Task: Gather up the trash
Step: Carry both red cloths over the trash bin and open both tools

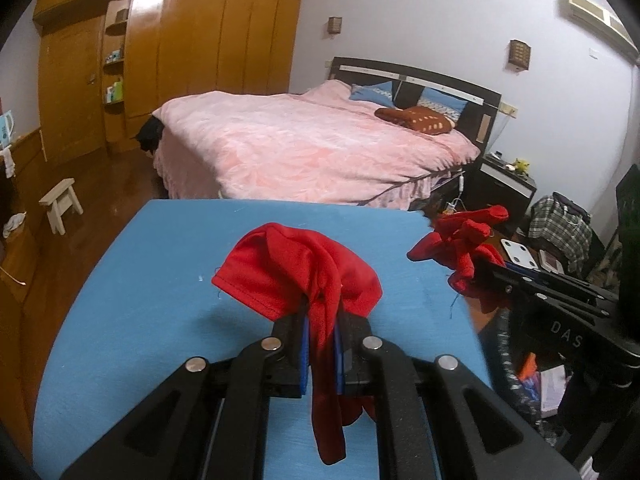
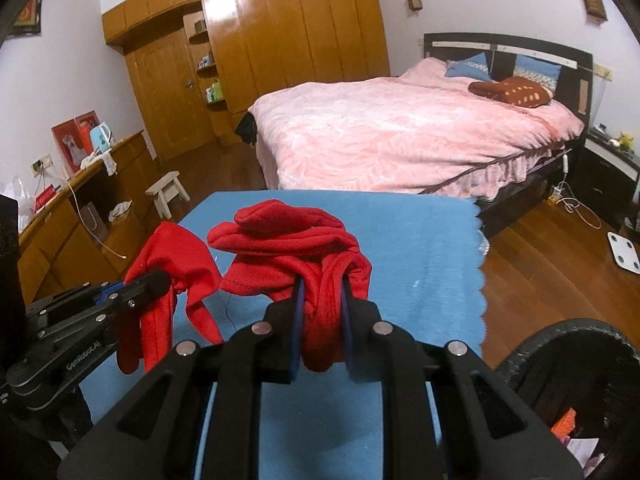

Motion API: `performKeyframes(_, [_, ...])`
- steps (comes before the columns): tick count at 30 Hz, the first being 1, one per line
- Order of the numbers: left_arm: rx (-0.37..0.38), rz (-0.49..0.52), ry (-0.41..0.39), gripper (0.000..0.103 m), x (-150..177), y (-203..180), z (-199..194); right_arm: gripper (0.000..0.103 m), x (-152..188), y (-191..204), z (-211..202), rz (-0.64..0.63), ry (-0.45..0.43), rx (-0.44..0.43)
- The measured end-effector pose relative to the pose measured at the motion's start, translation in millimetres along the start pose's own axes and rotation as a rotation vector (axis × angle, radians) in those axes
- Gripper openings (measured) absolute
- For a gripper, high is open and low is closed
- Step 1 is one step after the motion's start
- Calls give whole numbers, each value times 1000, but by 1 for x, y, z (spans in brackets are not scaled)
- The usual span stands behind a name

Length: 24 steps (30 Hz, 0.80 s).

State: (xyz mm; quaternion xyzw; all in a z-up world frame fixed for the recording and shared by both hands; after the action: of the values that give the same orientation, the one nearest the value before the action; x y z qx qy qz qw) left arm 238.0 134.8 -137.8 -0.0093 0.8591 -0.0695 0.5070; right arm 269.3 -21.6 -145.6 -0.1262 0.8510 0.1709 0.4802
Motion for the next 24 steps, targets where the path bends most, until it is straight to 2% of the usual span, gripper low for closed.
performKeyframes(24, [166, 99, -52, 9, -14, -124, -33, 16, 4, -81, -110, 49, -90, 135])
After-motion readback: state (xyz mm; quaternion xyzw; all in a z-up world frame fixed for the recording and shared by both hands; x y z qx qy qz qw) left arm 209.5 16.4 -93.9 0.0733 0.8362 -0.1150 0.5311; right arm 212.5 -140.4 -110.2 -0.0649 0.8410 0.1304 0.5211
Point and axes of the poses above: each gripper's, at about its wrist camera, not at the fingertips, and z roughly the way its jaws point, y to its left, x to its underside, the point moved 10 cm from there along z, roughly the way its jaws point, and after that the axes turned 8 degrees about -y, right-handed, at the moved point
